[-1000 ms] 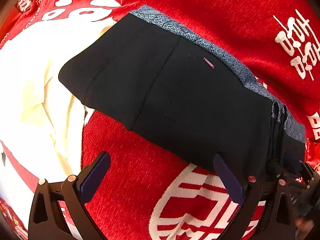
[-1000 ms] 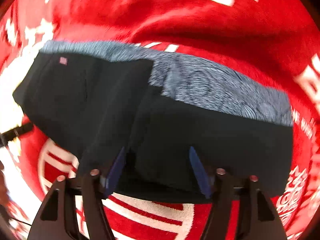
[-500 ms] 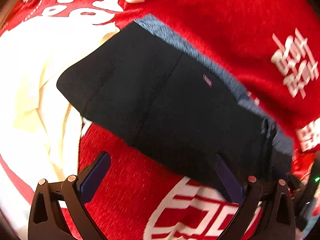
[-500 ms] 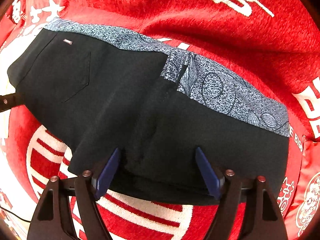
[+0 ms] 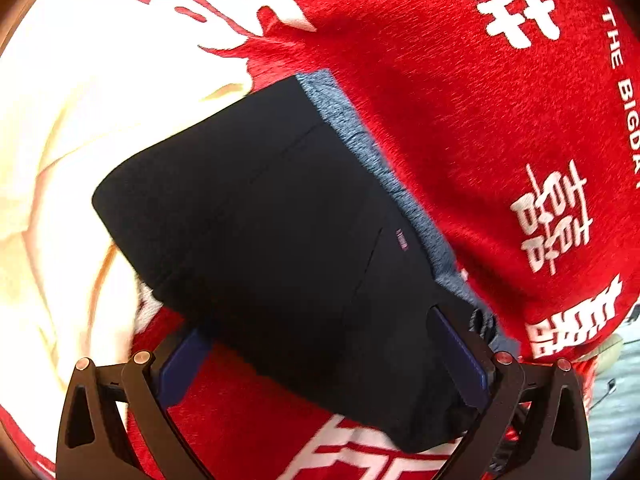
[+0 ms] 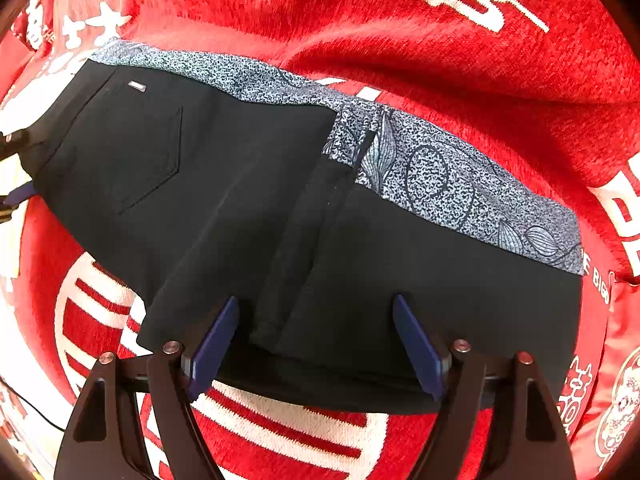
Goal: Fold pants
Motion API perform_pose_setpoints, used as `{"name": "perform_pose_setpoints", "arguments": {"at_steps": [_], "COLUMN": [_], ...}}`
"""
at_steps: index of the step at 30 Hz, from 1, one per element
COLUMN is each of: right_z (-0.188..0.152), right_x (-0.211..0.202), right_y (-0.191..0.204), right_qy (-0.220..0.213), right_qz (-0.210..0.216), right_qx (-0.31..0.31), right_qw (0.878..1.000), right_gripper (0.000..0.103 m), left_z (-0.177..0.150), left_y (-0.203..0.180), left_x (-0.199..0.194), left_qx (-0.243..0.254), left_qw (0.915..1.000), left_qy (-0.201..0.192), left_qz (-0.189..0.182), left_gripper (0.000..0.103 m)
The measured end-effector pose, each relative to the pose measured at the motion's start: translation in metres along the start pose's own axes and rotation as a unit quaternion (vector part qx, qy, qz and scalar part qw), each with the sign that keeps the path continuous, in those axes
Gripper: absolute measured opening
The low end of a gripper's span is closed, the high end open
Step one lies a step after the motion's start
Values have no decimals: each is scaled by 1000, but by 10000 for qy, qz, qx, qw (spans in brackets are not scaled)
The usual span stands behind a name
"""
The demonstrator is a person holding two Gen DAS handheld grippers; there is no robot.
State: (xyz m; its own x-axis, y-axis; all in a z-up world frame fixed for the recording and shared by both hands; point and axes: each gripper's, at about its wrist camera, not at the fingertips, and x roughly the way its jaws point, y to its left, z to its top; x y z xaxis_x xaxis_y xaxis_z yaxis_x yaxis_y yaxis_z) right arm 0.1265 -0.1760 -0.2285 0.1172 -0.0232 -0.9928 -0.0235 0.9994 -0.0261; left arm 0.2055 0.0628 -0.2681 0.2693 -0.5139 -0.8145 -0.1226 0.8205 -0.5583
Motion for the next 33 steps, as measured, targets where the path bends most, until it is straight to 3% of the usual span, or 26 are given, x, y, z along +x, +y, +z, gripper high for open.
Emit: {"name": "perform_pose_setpoints", "arguments": {"at_steps": [5, 8, 9, 11, 13, 15, 18, 20, 23, 27, 33], "right_z": [-3, -1, -1, 7, 21, 38, 91, 128, 180, 226, 228], "right_x": [-2, -3, -7, -10, -22, -39, -69, -80, -86, -69, -25], "right_y": [-2, -3, -1, -3, -3, -4, 6, 21, 62, 139, 249], "right_qy": [-13, -27, -13, 86, 130, 33, 108, 274, 619, 1222, 2111], "right_qz": [23, 28, 35, 75, 155, 266, 863, 1242, 1702, 1898, 1283], "right_qx": [27, -37, -62, -99, -120, -125, -150, -223, -521, -1082, -2277], "right_qw": [10000, 10000, 10000, 9999, 9997, 9996, 9961, 9916, 9821, 9682, 9419], "right_gripper": [83, 83, 83, 83, 83, 83, 83, 83, 85, 86, 88], "left_z": [-2, 0, -2, -9, -15, -23, -40, -46, -49, -50, -52], "left_y": [4, -14, -21, -41, -52, -65, -85, -90, -92, -90, -87], "left_x": [9, 17, 18, 25, 25, 21, 27, 30, 30, 24, 22], "left_qx": [-34, 234, 368, 949, 1378, 1768, 2636, 2824, 2846, 2891, 2806], "left_qw": [10000, 9981, 9962, 9818, 9706, 9577, 9224, 9124, 9109, 9077, 9129], "left_qy": [-27, -161, -188, -255, -314, -488, -652, -693, -740, -830, -895], "left_qz": [59, 550, 773, 1625, 1947, 2219, 2748, 2880, 2894, 2926, 2827], "left_gripper": [103, 102, 97, 73, 54, 43, 43, 42, 42, 43, 43]}}
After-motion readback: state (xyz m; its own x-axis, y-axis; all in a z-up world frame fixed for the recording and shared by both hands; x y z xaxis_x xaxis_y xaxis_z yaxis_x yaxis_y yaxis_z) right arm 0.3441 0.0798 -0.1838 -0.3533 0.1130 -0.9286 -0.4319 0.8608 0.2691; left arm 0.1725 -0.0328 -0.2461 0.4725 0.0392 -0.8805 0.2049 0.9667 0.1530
